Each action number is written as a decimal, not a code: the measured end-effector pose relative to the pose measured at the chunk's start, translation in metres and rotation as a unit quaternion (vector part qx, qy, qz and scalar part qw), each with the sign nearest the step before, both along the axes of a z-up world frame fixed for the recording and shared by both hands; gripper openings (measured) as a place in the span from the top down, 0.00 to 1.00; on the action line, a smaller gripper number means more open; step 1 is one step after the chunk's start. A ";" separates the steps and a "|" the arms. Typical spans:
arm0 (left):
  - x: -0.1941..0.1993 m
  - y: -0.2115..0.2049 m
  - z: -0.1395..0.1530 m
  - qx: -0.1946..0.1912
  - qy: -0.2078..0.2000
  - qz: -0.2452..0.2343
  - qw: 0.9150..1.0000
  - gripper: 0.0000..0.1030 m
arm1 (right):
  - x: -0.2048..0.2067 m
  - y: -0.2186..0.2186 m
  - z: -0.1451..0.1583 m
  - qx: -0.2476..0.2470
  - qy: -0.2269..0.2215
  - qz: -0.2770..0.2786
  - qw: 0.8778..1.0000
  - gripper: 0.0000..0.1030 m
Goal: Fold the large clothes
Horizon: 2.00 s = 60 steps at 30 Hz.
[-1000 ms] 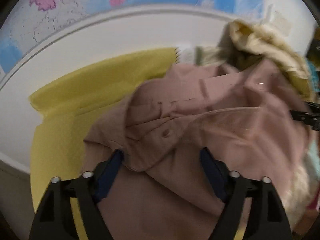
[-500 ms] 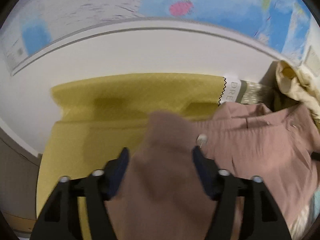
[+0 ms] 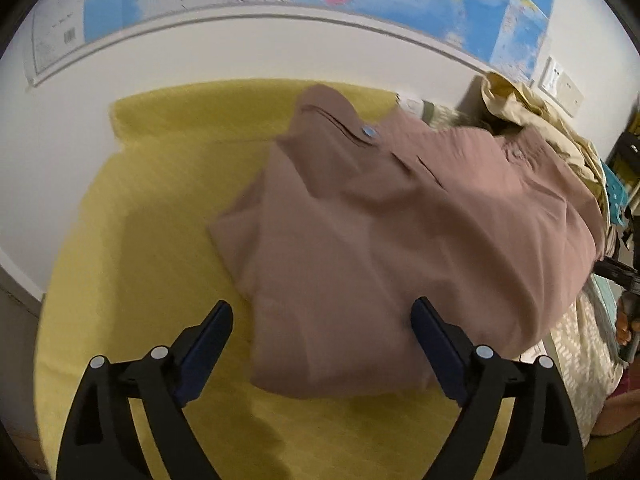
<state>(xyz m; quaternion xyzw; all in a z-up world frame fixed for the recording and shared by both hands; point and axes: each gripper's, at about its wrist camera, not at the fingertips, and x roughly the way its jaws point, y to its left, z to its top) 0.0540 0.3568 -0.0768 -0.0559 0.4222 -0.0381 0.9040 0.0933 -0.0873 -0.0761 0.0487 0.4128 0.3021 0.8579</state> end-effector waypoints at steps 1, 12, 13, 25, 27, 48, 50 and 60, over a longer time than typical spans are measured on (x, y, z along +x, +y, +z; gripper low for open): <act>0.000 -0.004 -0.004 -0.002 0.003 -0.002 1.000 0.15 | 0.001 0.003 -0.003 -0.002 -0.002 -0.001 1.000 0.41; -0.014 0.013 0.020 -0.102 -0.002 0.038 0.994 0.85 | -0.030 -0.033 0.095 -0.004 -0.088 0.004 0.996 0.99; -0.015 0.010 0.017 -0.101 0.008 0.033 0.994 0.84 | -0.031 -0.038 0.094 -0.016 -0.088 -0.001 0.996 0.99; -0.015 -0.017 0.062 0.061 -0.056 0.031 0.996 0.17 | -0.005 -0.043 0.080 -0.023 -0.054 -0.047 0.997 0.49; 0.007 -0.027 0.061 0.075 -0.048 0.020 0.996 0.17 | 0.002 -0.010 0.084 -0.017 -0.059 -0.003 0.998 0.41; 0.101 -0.006 0.027 0.042 0.022 0.065 0.997 0.68 | 0.097 0.136 0.031 -0.098 0.004 0.053 0.994 0.90; 0.093 -0.003 0.026 0.027 0.021 0.062 0.997 0.57 | 0.097 0.129 0.017 -0.092 0.028 0.046 0.994 0.87; 0.038 -0.020 0.040 0.098 -0.031 0.084 0.991 0.38 | 0.041 0.070 0.062 -0.043 -0.031 0.034 0.998 0.45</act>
